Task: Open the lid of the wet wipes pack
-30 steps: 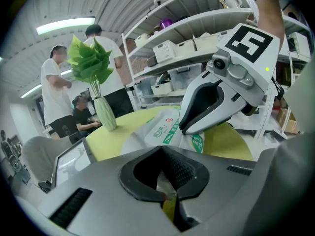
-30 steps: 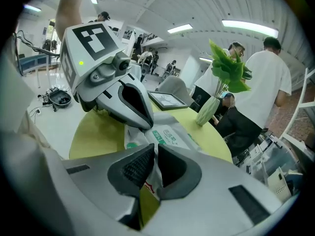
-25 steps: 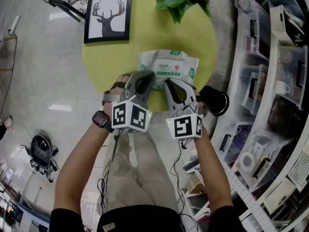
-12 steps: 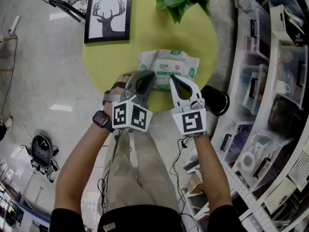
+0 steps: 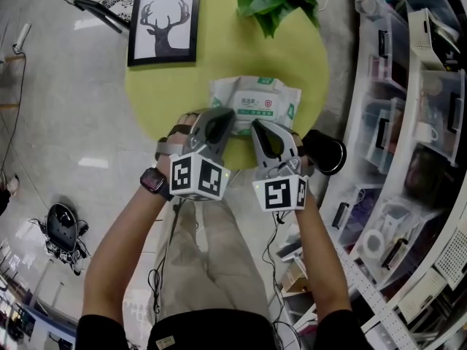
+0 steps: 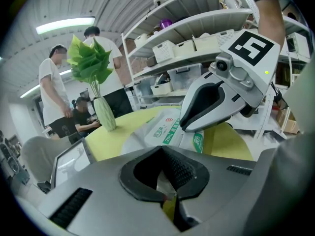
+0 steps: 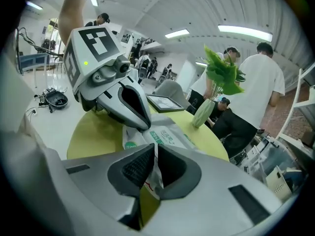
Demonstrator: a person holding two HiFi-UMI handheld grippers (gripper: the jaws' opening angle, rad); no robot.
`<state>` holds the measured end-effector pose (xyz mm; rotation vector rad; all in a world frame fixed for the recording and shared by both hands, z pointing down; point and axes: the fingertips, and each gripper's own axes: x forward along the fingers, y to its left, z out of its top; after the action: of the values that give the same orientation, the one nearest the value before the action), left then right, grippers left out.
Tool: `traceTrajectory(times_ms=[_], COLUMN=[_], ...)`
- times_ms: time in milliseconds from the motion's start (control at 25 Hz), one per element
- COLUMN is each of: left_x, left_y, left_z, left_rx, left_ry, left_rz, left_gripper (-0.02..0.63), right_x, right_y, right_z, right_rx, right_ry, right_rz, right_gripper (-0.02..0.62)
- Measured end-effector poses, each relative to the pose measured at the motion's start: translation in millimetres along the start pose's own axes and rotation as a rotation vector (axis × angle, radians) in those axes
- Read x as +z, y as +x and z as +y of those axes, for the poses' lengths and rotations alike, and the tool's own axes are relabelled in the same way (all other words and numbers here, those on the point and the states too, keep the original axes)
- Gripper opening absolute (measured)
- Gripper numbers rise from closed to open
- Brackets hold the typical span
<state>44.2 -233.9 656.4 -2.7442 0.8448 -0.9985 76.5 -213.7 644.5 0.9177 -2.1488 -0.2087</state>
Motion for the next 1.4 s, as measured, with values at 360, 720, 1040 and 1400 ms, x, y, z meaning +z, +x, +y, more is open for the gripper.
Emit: traceTrajectory(times_ms=[360, 720, 1040, 1400], left_x=[0.1, 1.7, 1.8, 0.9], left_y=[0.4, -0.5, -0.4, 1.0], left_z=[0.1, -1.1, -1.1, -4.1], left_rx=[-0.002, 0.0, -0.025, -0.056], left_ry=[-0.003, 0.034, 0.052, 0.101], left_rz=[-0.002, 0.014, 0.024, 0.03], left_gripper=[0.015, 0.015, 0.015, 0.015], right_x=[-0.2, 0.9, 3.5, 7.7], right_y=[2.2, 2.7, 1.3, -0.9], right_z=[0.8, 1.0, -1.4, -3.6], right_rx=[0.036, -0.081, -0.135, -0.162], right_ry=[-0.029, -0.198, -0.237, -0.3], right_rz=[0.01, 0.055, 0.066, 0.067], right_gripper=[0.058, 0.075, 0.074, 0.074])
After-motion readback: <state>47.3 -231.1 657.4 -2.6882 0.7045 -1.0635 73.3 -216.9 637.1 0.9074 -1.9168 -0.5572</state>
